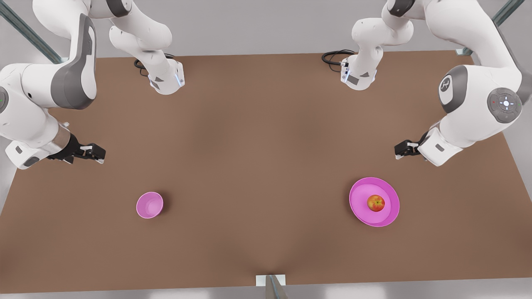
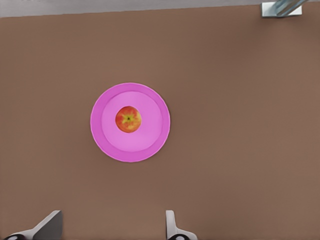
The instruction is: Use the left arm to pick up the apple from the plate, transfer it to the gripper of the right arm, and then use the right arm to place it into the bowl
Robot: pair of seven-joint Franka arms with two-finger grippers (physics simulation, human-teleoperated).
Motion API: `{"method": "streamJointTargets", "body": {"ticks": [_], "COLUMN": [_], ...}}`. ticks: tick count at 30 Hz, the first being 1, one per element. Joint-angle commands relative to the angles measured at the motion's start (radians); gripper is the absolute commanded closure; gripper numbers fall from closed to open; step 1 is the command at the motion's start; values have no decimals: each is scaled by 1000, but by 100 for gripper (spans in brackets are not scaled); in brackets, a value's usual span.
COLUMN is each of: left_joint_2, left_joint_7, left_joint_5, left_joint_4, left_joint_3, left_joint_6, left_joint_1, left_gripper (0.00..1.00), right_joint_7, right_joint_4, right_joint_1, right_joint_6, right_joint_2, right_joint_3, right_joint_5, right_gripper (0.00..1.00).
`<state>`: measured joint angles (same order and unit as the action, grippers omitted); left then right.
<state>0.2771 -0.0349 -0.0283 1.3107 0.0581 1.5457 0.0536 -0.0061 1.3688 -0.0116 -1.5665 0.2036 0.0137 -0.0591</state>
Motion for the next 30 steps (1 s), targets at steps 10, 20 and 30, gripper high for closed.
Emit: {"method": "streamJointTargets", "body": {"ticks": [10,20,30], "left_joint_2": [263,384,448], "left_joint_7": [41,38,38], "left_joint_5": [82,84,82], "left_joint_4": [320,297,300], "left_joint_3": [-3,-6,-6], "left_joint_6": [755,801,814], "left_joint_1": [14,-18,-34], "left_gripper": [0,0,0], "right_joint_7": [-6,-9,-9], "right_joint_4": [0,0,0], "right_joint_1": [2,9,9], "right_joint_6": [-6,-6,-6], "right_joint_2": [-1,0,2], "right_joint_3": [0,0,0], "right_joint_5": [-1,-1,-1], "right_gripper": [0,0,0]}}
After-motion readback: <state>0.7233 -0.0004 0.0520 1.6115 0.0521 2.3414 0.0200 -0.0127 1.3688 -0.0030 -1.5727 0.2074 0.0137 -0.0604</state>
